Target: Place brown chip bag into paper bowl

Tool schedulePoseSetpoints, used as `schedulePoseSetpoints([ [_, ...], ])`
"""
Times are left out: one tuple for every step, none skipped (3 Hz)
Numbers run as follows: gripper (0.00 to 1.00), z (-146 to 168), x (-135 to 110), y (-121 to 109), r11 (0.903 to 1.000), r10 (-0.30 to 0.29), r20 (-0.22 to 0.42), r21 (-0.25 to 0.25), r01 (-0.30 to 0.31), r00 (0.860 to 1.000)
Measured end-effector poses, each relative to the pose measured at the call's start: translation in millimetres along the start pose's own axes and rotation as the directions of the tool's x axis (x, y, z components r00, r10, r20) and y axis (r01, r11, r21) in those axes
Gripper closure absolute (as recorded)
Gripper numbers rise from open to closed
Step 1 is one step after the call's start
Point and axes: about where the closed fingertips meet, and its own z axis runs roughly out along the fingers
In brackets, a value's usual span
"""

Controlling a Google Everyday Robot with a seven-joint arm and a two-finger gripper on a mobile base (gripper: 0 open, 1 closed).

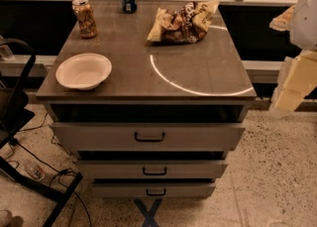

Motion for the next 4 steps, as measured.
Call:
schedulePoseSetpoints([
  [0.00,0,0,0,1.0000,0.000,0.000,0.000,0.000,1.000],
  [0.00,1,-3,-7,0.9996,-0.008,0.000,0.026,0.008,1.000],
  [0.00,6,-30,-62,0.9776,-0.053,0.000,0.204,0.052,0.999],
  [0.00,7,-67,-125,0.9113,-0.100,0.012,0.403,0.086,0.995],
])
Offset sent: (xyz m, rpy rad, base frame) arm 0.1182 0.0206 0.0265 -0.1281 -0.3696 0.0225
